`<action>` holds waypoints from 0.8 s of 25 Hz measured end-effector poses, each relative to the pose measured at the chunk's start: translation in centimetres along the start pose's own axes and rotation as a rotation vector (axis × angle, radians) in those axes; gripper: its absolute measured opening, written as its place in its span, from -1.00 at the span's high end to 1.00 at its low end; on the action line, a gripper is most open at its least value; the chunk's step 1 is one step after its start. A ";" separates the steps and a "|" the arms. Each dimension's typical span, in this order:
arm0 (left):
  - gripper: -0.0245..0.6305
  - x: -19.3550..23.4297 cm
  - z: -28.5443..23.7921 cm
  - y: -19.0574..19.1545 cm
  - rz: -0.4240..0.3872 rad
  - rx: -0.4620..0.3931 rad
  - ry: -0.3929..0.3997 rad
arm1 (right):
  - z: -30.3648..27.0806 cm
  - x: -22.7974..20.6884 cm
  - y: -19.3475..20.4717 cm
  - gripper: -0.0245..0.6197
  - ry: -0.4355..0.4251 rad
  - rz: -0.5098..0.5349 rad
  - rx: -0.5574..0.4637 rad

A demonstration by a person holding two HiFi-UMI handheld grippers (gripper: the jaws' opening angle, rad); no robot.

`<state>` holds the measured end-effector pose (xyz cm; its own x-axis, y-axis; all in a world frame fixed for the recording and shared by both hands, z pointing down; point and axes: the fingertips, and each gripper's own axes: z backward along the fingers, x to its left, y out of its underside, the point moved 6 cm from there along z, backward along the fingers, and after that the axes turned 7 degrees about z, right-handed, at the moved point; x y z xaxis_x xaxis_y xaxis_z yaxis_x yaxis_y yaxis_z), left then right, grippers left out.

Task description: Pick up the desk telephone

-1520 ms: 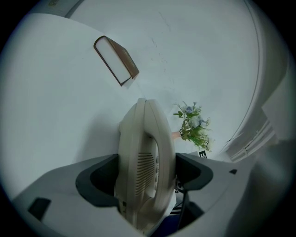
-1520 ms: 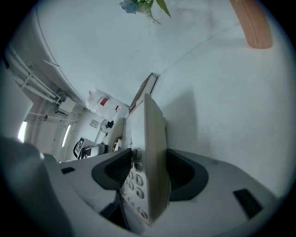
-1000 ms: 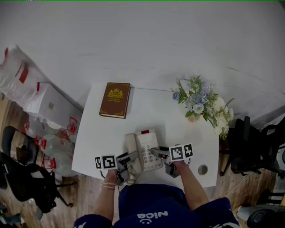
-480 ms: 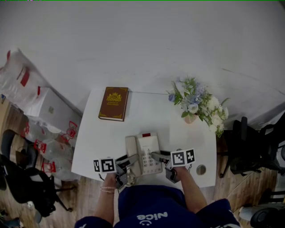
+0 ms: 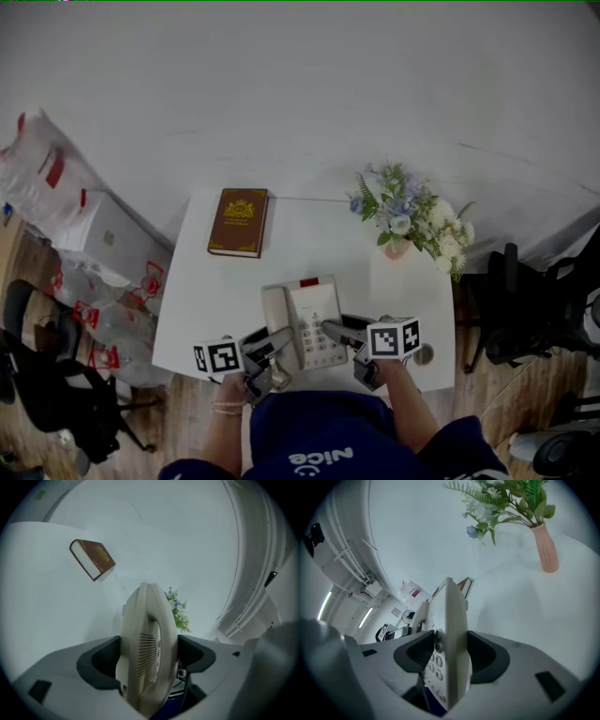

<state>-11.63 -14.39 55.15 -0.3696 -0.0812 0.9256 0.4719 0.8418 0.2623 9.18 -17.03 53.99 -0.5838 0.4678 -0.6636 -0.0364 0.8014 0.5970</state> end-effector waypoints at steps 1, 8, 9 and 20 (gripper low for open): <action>-0.22 -0.4 0.1 0.0 -0.009 -0.003 0.004 | 0.4 0.3 -0.2 0.18 0.001 0.010 -0.010; -0.22 -3.8 0.3 -0.8 -0.081 -0.022 0.038 | 2.4 2.1 -1.8 0.18 -0.007 0.045 -0.089; -0.22 -4.3 0.2 -0.8 -0.082 -0.025 0.049 | 2.7 2.3 -2.0 0.18 -0.007 0.051 -0.099; -0.22 -7.7 0.1 -1.9 -0.154 -0.047 0.125 | 5.1 4.2 -4.0 0.19 0.007 0.118 -0.188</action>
<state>-9.72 -15.32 47.50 -0.3392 -0.2750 0.8996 0.4556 0.7887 0.4128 11.06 -16.40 46.49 -0.5988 0.5511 -0.5812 -0.1179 0.6571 0.7445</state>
